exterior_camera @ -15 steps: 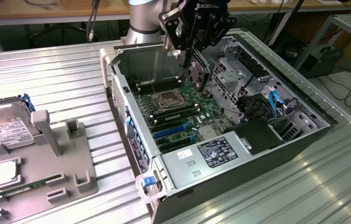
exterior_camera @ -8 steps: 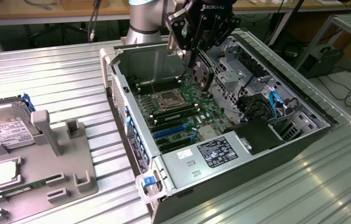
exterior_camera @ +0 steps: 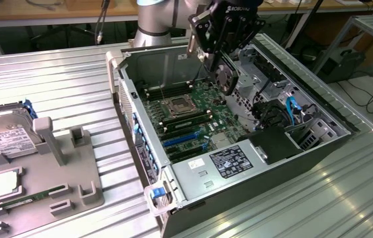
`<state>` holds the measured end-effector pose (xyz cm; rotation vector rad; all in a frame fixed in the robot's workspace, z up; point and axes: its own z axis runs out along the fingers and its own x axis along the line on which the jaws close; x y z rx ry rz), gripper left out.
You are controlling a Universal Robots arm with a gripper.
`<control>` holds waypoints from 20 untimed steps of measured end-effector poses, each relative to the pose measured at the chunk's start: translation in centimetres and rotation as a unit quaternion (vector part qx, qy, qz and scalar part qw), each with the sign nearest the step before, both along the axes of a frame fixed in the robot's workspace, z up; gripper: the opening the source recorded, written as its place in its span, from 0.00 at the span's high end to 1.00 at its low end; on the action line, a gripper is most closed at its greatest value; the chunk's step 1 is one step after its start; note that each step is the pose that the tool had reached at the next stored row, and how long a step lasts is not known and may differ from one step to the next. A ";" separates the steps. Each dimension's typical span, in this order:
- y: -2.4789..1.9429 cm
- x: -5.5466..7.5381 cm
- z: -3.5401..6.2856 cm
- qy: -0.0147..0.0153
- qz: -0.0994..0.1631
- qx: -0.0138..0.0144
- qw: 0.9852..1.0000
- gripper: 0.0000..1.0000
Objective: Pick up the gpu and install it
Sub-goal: 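Pick up the gpu and move the gpu toward the slot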
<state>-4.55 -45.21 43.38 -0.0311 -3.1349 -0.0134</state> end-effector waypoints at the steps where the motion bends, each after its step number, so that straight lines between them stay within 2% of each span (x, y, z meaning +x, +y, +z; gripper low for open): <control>1: 0.00 0.4 -0.04 0.000 0.000 0.000 1.000 0.73; 11: 0.00 4.4 -0.50 -0.002 0.000 -0.001 1.000 0.73; 20: 0.00 4.7 -0.52 -0.002 0.000 -0.001 1.000 0.73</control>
